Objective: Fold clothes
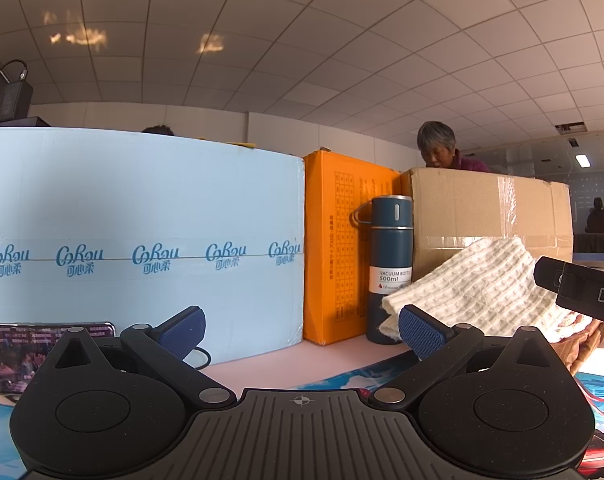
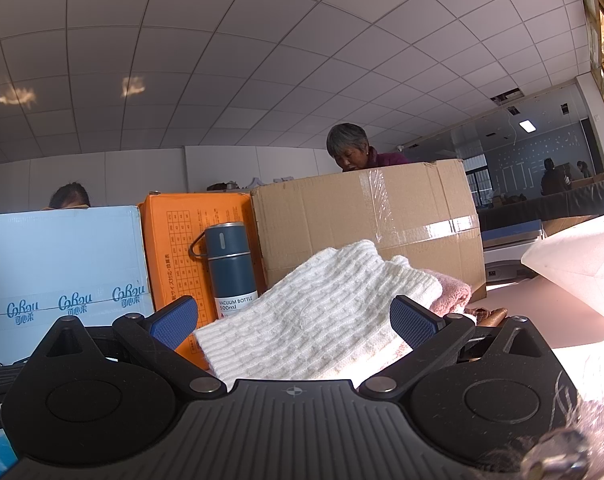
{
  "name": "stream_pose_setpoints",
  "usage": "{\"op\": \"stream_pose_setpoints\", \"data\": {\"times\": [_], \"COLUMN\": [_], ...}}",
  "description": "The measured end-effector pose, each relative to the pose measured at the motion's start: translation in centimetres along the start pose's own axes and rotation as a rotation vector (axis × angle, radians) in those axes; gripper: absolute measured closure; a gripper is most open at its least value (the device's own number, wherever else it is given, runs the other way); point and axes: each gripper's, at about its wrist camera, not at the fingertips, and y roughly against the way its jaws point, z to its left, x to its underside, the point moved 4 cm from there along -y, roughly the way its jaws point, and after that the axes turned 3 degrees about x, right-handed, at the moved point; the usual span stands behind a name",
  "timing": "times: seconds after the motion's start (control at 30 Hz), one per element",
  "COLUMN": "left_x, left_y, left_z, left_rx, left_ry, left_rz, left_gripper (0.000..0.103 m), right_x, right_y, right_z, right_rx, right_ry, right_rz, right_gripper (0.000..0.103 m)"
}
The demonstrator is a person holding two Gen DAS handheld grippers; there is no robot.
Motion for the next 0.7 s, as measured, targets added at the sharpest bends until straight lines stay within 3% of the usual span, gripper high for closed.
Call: {"op": "stream_pose_setpoints", "data": {"times": [0.7], "left_x": [0.13], "left_y": [0.29], "left_z": [0.0], "left_rx": [-0.001], "left_ry": [0.001], "left_rz": [-0.002], "left_gripper": [0.0], "right_x": [0.0], "right_y": [0.01], "right_z": [0.0], "right_rx": [0.0], "right_ry": [0.002], "right_rz": [0.0], "right_gripper": [0.0]}}
